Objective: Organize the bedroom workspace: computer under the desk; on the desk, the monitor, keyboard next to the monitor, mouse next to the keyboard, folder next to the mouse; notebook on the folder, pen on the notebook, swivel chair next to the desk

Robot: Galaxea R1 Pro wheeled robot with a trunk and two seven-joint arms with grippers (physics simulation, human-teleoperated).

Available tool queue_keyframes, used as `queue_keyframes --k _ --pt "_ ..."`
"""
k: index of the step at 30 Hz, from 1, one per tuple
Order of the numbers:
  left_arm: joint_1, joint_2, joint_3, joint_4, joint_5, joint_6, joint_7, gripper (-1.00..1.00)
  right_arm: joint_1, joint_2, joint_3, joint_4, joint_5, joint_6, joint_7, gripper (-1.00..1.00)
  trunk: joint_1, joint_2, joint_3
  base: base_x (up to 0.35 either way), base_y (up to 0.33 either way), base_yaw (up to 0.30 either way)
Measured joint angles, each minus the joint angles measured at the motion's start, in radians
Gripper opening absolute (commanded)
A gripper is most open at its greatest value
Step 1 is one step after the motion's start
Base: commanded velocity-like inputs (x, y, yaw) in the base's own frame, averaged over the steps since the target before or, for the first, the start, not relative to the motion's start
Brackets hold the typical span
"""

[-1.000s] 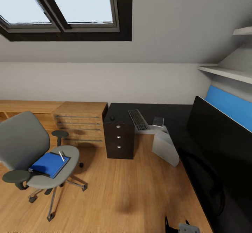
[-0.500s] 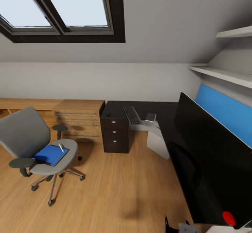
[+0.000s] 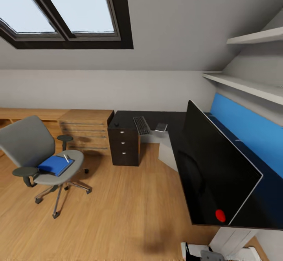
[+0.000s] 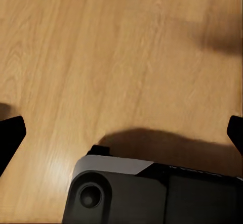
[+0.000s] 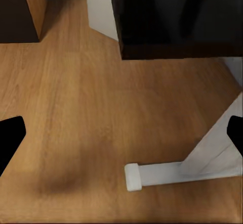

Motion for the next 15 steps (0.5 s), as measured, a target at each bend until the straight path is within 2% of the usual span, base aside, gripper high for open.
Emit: queue_keyframes --k 3,8,15 --pt "0.0 0.0 -0.002 0.001 0.0 0.0 0.0 1.0 0.0 -0.001 -0.001 0.0 0.0 0.0 0.0 1.0 0.0 0.0 0.0 -0.28 -0.242 -0.046" --pt "0.0 0.001 -0.001 0.002 0.002 -0.002 0.001 1.0 0.0 -0.002 -0.001 -0.001 -0.001 0.0 0.0 1.0 0.0 0.0 -0.003 -0.257 -0.22 -0.212" --pt "0.0 0.002 0.0 0.002 0.002 -0.007 -0.006 1.0 0.0 -0.004 -0.002 -0.001 -0.004 0.0 -0.002 1.0 0.0 0.0 -0.008 -0.071 -0.06 -0.217"
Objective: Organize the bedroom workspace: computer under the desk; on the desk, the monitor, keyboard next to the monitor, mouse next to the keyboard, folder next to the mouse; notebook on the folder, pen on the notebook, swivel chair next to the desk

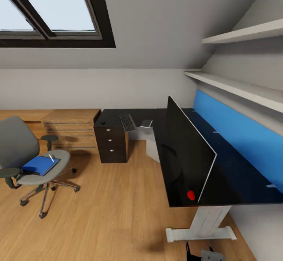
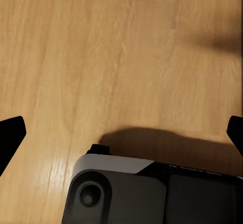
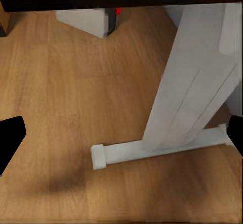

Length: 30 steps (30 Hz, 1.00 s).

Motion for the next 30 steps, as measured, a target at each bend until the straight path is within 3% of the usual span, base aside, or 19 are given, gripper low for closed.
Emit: queue_keyframes --k 8,18,30 --pt "0.0 0.0 0.0 0.0 -0.001 -0.003 -0.004 1.0 0.0 0.001 0.0 0.0 0.0 0.0 -0.002 1.0 0.0 0.0 -0.005 -0.01 -0.055 -0.07" --pt "0.0 0.001 -0.004 0.02 -0.002 0.002 -0.005 1.0 0.0 -0.003 0.0 -0.001 -0.001 0.0 -0.006 1.0 0.0 0.0 -0.006 0.068 -0.254 -0.004" --pt "0.0 0.004 0.0 0.026 -0.001 0.001 -0.005 1.0 0.0 -0.002 -0.002 -0.001 -0.003 0.0 -0.008 1.0 0.0 0.0 -0.005 0.007 -0.033 -0.063"
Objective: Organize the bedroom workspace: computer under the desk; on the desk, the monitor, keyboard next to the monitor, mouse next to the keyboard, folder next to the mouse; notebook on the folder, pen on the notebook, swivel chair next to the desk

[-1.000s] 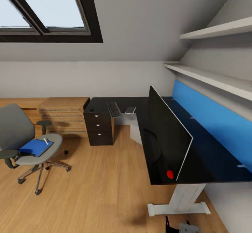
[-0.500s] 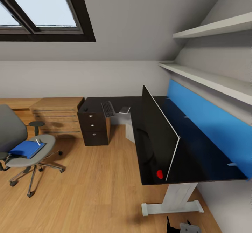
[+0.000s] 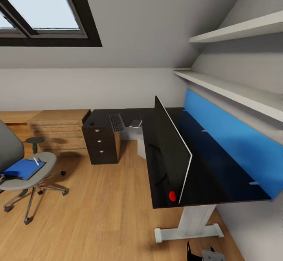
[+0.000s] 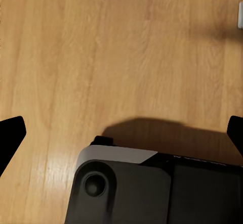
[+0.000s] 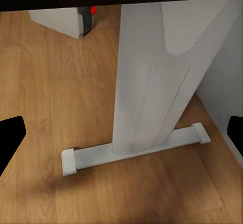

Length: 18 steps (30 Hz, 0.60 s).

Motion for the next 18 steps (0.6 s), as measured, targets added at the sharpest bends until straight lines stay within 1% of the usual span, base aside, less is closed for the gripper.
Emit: queue_keyframes --k 7,10,12,15,18 --pt "0.0 0.002 0.006 0.0 0.002 -0.003 0.001 1.0 0.0 -0.004 -0.008 -0.004 -0.008 0.0 -0.014 1.0 0.0 0.0 0.0 0.0 -0.001 -0.017" --pt "0.0 0.005 0.01 0.0 0.004 -0.004 0.003 1.0 0.0 -0.012 -0.017 -0.01 -0.023 -0.009 -0.051 1.0 0.0 0.0 0.0 0.0 0.0 -0.003" --pt "0.0 0.006 0.012 0.0 0.005 -0.004 0.003 1.0 0.0 -0.019 -0.018 -0.026 -0.026 -0.017 -0.062 1.0 0.0 0.0 0.0 0.0 0.0 -0.001" --pt "0.0 0.006 0.012 0.0 0.005 -0.005 0.003 1.0 -0.001 -0.03 -0.02 -0.064 -0.028 -0.024 -0.069 1.0 0.0 0.0 0.0 0.0 0.0 0.0" --pt "0.0 0.007 0.013 0.0 0.005 -0.005 0.003 1.0 -0.001 -0.051 -0.028 -0.158 -0.034 -0.012 -0.098 1.0 0.0 0.0 0.0 0.0 0.0 0.0"
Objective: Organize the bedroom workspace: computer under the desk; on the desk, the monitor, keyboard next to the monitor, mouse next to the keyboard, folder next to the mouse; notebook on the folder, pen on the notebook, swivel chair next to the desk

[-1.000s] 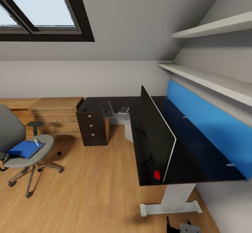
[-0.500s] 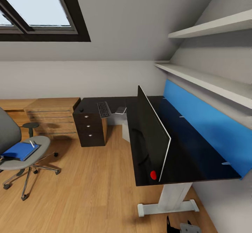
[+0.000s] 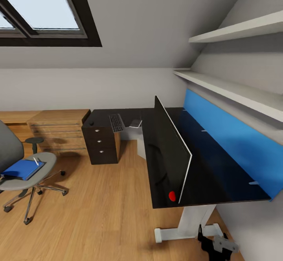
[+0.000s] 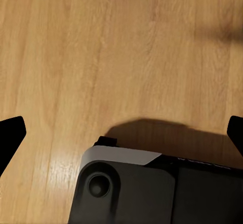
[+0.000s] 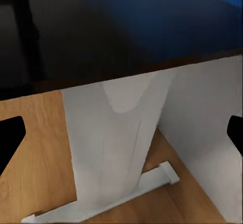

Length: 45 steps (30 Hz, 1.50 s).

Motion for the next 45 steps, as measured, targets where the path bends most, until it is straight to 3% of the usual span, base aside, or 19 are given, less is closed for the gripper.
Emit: queue_keyframes --k 3,4,7,8,10,11,12,18,23,24,26,35,39,43,45 --pt "0.0 0.0 0.0 0.0 0.0 0.0 0.0 1.0 0.0 -0.021 -0.025 -0.084 -0.013 0.049 -0.037 1.0 0.0 0.0 0.0 0.0 0.0 0.0" --pt "0.0 0.0 0.0 0.0 0.0 0.0 0.0 1.0 -0.001 -0.045 -0.049 -0.164 -0.032 0.119 -0.055 1.0 0.0 0.0 0.0 0.0 0.0 0.0" --pt "0.0 0.0 0.0 0.0 -0.001 0.0 0.0 1.0 -0.001 -0.077 -0.083 -0.303 -0.075 0.27 -0.065 1.0 0.0 0.0 0.0 0.0 0.0 0.0" --pt "0.0 0.0 0.0 0.0 -0.001 0.0 0.0 1.0 0.001 -0.095 -0.11 -0.425 -0.134 0.506 -0.067 1.0 0.0 0.0 0.0 0.0 0.0 0.0" --pt "0.0 0.0 -0.001 0.0 -0.001 0.0 0.0 1.0 0.003 -0.1 -0.116 -0.601 -0.152 0.672 -0.067 1.0 0.0 0.0 0.0 0.0 0.0 0.0" --pt "0.0 0.0 -0.001 0.0 -0.001 0.0 0.0 1.0 0.005 -0.102 -0.118 -0.628 -0.159 0.719 -0.066 1.0 0.0 0.0 0.0 0.0 0.0 0.0" --pt "0.0 0.0 -0.001 0.0 -0.002 0.0 0.0 1.0 0.024 -0.103 -0.122 -0.685 -0.182 0.83 -0.063 1.0 0.0 0.0 0.0 0.0 0.0 0.0" --pt "0.0 -0.001 -0.001 0.0 -0.001 0.0 -0.001 1.0 0.058 -0.101 -0.125 -0.721 -0.23 0.852 -0.061 1.0 0.0 0.0 0.0 0.0 0.0 0.0" --pt "0.0 -0.001 -0.001 0.0 0.0 0.0 0.0 1.0 0.068 -0.102 -0.126 -0.734 -0.236 0.848 -0.062 1.0 0.0 0.0 0.0 0.0 0.0 0.0" --pt "0.0 0.0 -0.001 0.0 0.0 0.0 0.0 1.0 0.069 -0.103 -0.126 -0.746 -0.237 0.848 -0.062 1.0 0.0 0.0 0.0 0.016 0.0 0.0" --pt "0.0 0.0 -0.001 0.0 0.0 0.0 -0.001 1.0 0.081 -0.101 -0.125 -0.859 -0.236 0.848 -0.065 1.0 0.0 0.0 0.0 0.122 0.0 0.0" --pt "0.0 -0.001 -0.002 0.0 -0.002 0.0 -0.002 1.0 0.095 -0.095 -0.114 -0.956 -0.24 0.858 -0.064 1.0 -0.001 0.0 0.0 0.269 0.0 0.0" --pt "0.0 -0.001 -0.006 0.0 -0.005 -0.002 -0.002 1.0 0.095 -0.075 -0.059 -0.919 -0.225 0.844 -0.059 1.0 0.0 0.0 0.0 0.157 0.0 0.0" --pt "0.0 -0.001 -0.008 0.0 -0.006 -0.002 -0.002 1.0 0.095 -0.065 0.025 -0.897 -0.217 0.791 -0.062 1.0 0.0 0.0 0.0 0.049 0.0 0.0" --pt "0.0 -0.001 -0.009 0.0 -0.006 -0.003 -0.002 1.0 0.095 -0.061 0.044 -0.892 -0.216 0.776 -0.062 1.0 0.0 0.0 0.0 0.021 0.0 0.018"
